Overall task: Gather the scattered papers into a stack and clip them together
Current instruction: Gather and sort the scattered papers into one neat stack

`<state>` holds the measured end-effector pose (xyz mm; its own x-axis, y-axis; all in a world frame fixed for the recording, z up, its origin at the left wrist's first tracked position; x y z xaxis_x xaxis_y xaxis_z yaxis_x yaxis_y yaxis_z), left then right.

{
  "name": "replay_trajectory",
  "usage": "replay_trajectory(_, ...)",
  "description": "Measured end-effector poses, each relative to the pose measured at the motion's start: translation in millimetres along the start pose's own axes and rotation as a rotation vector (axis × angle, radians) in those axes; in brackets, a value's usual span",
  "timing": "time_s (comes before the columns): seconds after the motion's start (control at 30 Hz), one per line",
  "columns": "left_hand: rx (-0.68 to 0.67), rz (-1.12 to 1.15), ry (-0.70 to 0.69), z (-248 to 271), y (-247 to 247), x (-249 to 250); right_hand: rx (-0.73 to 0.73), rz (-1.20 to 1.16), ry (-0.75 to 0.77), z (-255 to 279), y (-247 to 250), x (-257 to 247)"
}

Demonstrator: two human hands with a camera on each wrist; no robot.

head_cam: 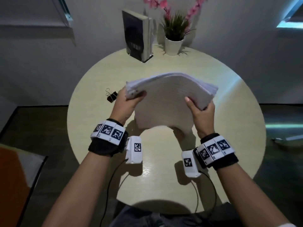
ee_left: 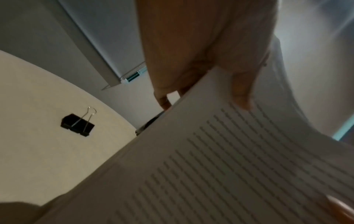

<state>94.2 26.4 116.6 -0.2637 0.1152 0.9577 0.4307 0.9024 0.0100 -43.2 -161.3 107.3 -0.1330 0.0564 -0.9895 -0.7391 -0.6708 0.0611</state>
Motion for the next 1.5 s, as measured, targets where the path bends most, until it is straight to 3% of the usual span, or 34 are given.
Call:
replay_trajectory(0.13,0.143,-0.048,-0.113,-16,-6,17,0.064,-0.101,-0.006,-5,0,-20)
replay_trajectory(0.27,0.102,0.041,-0.231,-27,-8,51,0.057,-0.271,0.122,-15,17,-45)
replay_trajectory(0.33,-0.003,0.073,-0.152,-23,-7,39,-0.026,-0.184,0.116,-17,19,-37)
replay_trajectory(0.4,-0.108,0.043,0.014,-9,-8,8,-0.109,-0.061,0.022,-14,11,-15)
replay_trajectory(0.47,-0.135,-0.071,0.109,3,-16,-14,-0.127,0.027,-0.028,-11,1,3)
replay_trajectory(0.63,0.115,-0.119,-0.013,-12,-18,-3,-0.047,-0.056,0.015,-21,1,-18)
replay_trajectory(0.77,0.101,-0.057,-0.060,-12,-14,0,-0.089,-0.062,0.054,-32,9,-20)
replay_trajectory(0.9,0.025,-0.094,-0.059,-10,-27,-4,-0.112,-0.004,-0.040,-32,3,-2)
replay_trajectory(1.07,0.157,-0.063,-0.083,-27,-26,2,-0.018,-0.054,-0.026,-42,5,-17)
replay_trajectory(1.23,0.176,-0.170,-0.192,-22,-21,14,-0.025,0.067,0.114,-35,8,-26)
replay_trajectory(1.33,0.237,-0.274,-0.364,-26,-15,29,0.071,0.174,0.393,-31,7,-50)
replay_trajectory(1.4,0.207,-0.407,-0.500,-31,-15,39,0.074,0.270,0.532,-31,0,-64)
replay_trajectory(1.5,0.106,-0.529,-0.600,-37,-16,36,0.059,0.364,0.538,-40,-4,-70)
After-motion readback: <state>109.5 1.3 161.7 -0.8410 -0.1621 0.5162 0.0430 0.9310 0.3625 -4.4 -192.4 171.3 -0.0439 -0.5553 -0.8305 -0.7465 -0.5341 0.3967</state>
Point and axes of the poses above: each hand's wrist, its own z-axis away from the middle knuckle, its own y-axis out of the back of the hand, x = y × z, the point moved 5 cm from there along -z, towards the middle knuckle, and after that the axes turned 13 degrees about -y, right-handed, at the moved point
